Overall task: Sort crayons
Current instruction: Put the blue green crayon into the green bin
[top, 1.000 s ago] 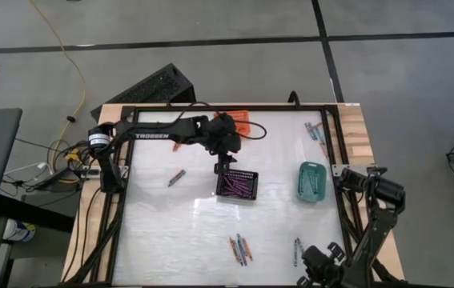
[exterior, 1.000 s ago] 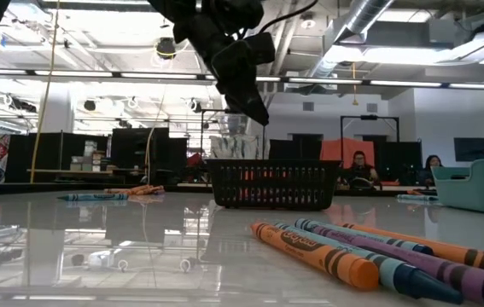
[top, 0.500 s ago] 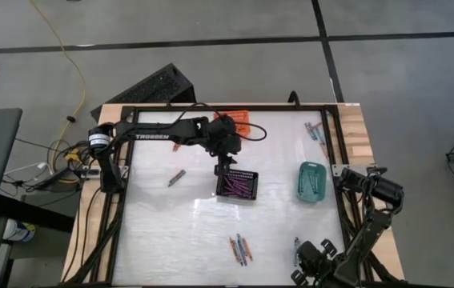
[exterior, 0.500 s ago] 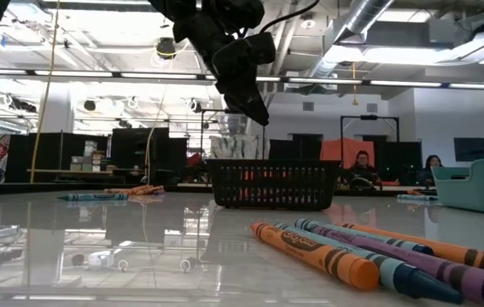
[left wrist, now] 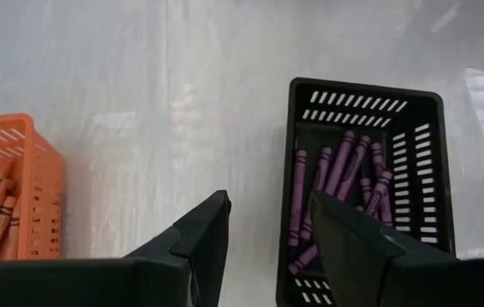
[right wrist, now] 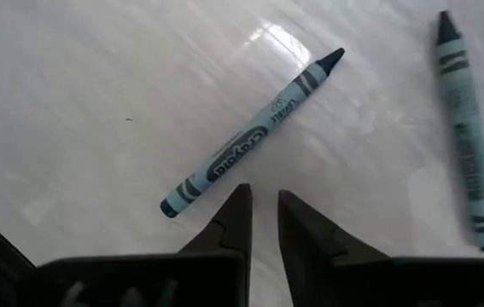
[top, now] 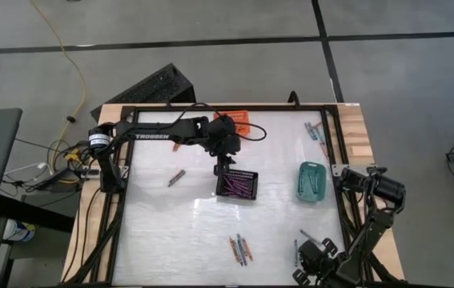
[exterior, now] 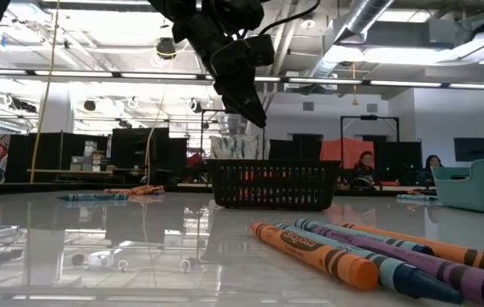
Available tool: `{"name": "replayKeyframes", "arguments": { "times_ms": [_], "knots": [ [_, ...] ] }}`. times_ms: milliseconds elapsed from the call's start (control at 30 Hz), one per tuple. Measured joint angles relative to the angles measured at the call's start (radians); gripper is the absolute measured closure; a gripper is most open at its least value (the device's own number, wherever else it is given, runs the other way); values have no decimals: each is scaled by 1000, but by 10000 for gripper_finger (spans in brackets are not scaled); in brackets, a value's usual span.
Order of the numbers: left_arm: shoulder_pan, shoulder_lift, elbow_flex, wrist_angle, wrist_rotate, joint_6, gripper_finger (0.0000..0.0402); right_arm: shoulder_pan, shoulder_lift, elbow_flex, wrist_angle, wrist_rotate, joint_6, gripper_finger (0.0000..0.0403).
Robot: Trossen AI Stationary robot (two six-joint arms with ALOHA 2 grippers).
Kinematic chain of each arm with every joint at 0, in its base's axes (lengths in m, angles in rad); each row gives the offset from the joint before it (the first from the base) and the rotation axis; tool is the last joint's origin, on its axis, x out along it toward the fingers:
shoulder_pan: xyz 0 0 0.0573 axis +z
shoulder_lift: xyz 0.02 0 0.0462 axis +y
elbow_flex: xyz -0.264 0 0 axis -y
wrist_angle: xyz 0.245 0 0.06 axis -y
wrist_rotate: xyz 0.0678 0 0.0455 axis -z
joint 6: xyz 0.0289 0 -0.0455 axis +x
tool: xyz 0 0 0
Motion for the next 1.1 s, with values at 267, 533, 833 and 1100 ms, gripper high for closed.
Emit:
{"name": "replayKeyframes", "arguments": {
  "times_ms": [267,533,833,1100],
  "knots": [
    [0,0,0,0,1,2,248,-26,-59,-7,-267,-146,23,344],
    [0,0,0,0,1,2,248,-79,-187,-184,-206,-151,26,320],
    [0,0,0,0,0,-5,248,-91,-429,-443,-112,-141,25,235],
    [0,0,0,0,1,-10,248,-36,-647,-728,187,-135,24,235]
  ]
}}
